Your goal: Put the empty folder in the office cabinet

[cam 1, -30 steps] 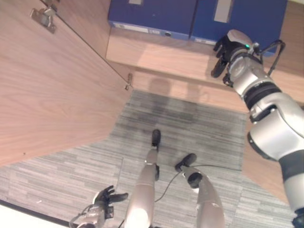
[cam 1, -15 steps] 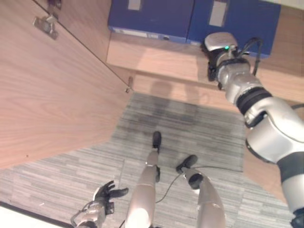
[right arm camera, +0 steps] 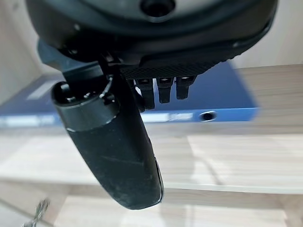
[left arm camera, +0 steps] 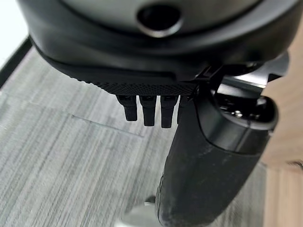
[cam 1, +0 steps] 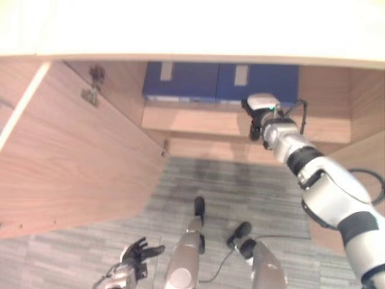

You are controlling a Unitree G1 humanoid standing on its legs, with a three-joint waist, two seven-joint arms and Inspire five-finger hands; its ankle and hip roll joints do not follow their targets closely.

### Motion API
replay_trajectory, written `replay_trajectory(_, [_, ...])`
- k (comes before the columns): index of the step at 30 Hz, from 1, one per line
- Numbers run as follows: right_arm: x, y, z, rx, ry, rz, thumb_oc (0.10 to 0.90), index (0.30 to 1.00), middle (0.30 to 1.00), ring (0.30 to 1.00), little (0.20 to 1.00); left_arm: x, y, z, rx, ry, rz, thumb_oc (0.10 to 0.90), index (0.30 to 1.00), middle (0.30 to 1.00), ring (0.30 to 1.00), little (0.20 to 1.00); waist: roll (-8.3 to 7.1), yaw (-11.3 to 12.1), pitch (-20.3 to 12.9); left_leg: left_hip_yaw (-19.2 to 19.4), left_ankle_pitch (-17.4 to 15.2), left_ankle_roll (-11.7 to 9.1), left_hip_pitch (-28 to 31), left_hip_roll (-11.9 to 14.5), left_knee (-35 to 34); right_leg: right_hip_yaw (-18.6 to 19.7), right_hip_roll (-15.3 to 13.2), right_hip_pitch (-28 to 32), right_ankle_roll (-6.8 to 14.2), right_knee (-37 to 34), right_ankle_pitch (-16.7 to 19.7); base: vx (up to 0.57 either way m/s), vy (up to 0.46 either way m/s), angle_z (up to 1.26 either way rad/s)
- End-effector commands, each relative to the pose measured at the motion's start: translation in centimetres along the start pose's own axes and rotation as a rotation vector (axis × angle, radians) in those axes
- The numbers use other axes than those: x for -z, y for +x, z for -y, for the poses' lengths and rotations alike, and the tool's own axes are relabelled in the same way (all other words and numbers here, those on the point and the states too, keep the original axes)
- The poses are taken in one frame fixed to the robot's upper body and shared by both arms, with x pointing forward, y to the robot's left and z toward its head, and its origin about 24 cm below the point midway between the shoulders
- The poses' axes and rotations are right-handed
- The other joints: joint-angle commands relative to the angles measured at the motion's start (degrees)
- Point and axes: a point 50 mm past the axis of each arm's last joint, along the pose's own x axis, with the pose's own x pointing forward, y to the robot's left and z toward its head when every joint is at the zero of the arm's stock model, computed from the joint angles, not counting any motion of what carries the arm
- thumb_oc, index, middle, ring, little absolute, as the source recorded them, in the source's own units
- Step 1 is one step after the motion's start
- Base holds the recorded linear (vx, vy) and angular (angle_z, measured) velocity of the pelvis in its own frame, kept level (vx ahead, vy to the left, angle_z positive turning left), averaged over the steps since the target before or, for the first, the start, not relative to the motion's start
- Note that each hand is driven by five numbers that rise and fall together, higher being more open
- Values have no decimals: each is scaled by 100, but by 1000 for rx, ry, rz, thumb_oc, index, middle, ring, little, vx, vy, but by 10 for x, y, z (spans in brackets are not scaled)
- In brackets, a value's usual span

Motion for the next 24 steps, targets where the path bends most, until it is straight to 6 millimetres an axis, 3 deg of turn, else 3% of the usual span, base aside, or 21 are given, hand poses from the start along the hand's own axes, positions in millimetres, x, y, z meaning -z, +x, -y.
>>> replay_trajectory(1, [-18, 2, 42, 120, 39, 72, 800, 900, 900, 900, 900, 34, -8, -30, -70, 90, -121, 800, 900, 900, 900, 900, -457, -72, -178, 337, -619, -285, 908, -321, -247, 323, 215, 938, 850, -1866, 794, 33, 10, -6])
replay_trajectory(4, [-7, 1, 29, 76, 68, 52, 800, 900, 900, 900, 900, 45, -11, -30, -60, 95, -156, 800, 900, 900, 900, 900, -416, -167, -361, 367, -633, -283, 1098, -345, -268, 325, 207, 1154, 883, -1959, 806, 17, 5, -2])
replay_trajectory(6, [11, -1, 4, -16, 152, 4, 800, 900, 900, 900, 900, 53, -13, -27, -37, 119, -179, 800, 900, 900, 900, 900, -377, -255, -574, 390, -652, -283, 1252, -368, -299, 331, 200, 1365, 927, -2128, 850, 17, 12, 1])
replay_trajectory(7, [32, -5, -25, -133, 267, -74, 800, 900, 900, 900, 900, 60, -16, -30, -24, 169, -214, 800, 900, 900, 900, 900, -361, -305, -735, 383, -684, -276, 1341, -393, -303, 318, 197, 1499, 949, -2217, 877, 0, 0, 0])
replay_trajectory(9, [38, -7, -34, -169, 306, -98, 800, 900, 900, 900, 900, 65, -18, -31, -16, 194, -237, 800, 900, 900, 900, 900, -361, -320, -824, 388, -703, -268, 1386, -403, -303, 305, 196, 1566, 957, -2254, 888, 39, 22, 1])
replay_trajectory(12, [54, -18, -70, -283, 486, -149, 800, 900, 900, 900, 900, 72, -20, -32, 17, 252, -271, 800, 900, 900, 900, 900, -355, -434, -1023, 439, -785, -235, 1539, -446, -303, 326, 177, 1729, 1001, -2319, 934, 41, 98, -3])
replay_trajectory(13, [60, -26, -91, -320, 575, -157, 800, 900, 900, 900, 900, 75, -21, -33, 28, 284, -290, 800, 900, 900, 900, 900, -351, -554, -1135, 498, -859, -210, 1635, -472, -303, 393, 174, 1805, 1034, -2386, 989, 43, 115, -7])
replay_trajectory(14, [60, -26, -91, -321, 575, -158, 800, 900, 900, 900, 900, 76, -22, -33, 27, 285, -291, 800, 900, 900, 900, 900, -353, -547, -1141, 502, -861, -210, 1637, -471, -303, 397, 176, 1806, 1035, -2390, 992, 74, 199, -38])
replay_trajectory(15, [62, -38, -114, -353, 670, -140, 800, 900, 900, 900, 900, 83, -25, -39, 28, 352, -333, 800, 900, 900, 900, 900, -377, -746, -1302, 618, -992, -183, 1784, -496, -303, 545, 192, 1910, 1089, -2524, 1083, 71, 151, -56])
replay_trajectory(16, [62, -45, -126, -369, 720, -130, 800, 900, 900, 900, 900, 85, -26, -41, 23, 360, -342, 800, 900, 900, 900, 900, -389, -803, -1345, 673, -1041, -171, 1840, -502, -303, 620, 200, 1937, 1106, -2577, 1126, 132, 253, -61])
replay_trajectory(17, [64, -61, -145, -387, 793, -105, 800, 900, 900, 900, 900, 68, -19, -38, 14, 374, -302, 800, 900, 900, 900, 900, -408, -1070, -1470, 875, -1202, -130, 1980, -499, -303, 823, 226, 1963, 1169, -2716, 1247, 88, 172, -71])
replay_trajectory(20, [75, -83, -163, -358, 929, -122, 800, 900, 900, 900, 900, 78, -21, -29, 36, 350, -329, 800, 900, 900, 900, 900, -462, -1222, -1572, 1072, -1335, -85, 2076, -499, -303, 1019, 253, 1946, 1242, -2856, 1381, 60, 96, -89])
replay_trajectory(21, [90, -99, -184, -372, 1020, -204, 800, 900, 900, 900, 900, 83, -24, -31, 34, 316, -327, 800, 900, 900, 900, 900, -477, -1307, -1605, 1162, -1404, -57, 2117, -496, -303, 1086, 271, 1932, 1272, -2943, 1445, 37, 62, -96])
replay_trajectory(22, [90, -100, -184, -372, 1021, -206, 800, 900, 900, 900, 900, 84, -24, -31, 34, 317, -327, 800, 900, 900, 900, 900, -482, -1296, -1611, 1167, -1406, -56, 2118, -496, -303, 1092, 272, 1932, 1273, -2947, 1448, 48, 53, -49])
replay_trajectory(24, [96, -123, -207, -384, 1074, -261, 800, 900, 900, 900, 900, 77, -20, -17, 42, 280, -301, 800, 900, 900, 900, 900, -530, -1440, -1651, 1309, -1476, -10, 2173, -494, -303, 1198, 288, 1891, 1312, -2978, 1515, 42, 31, -17])
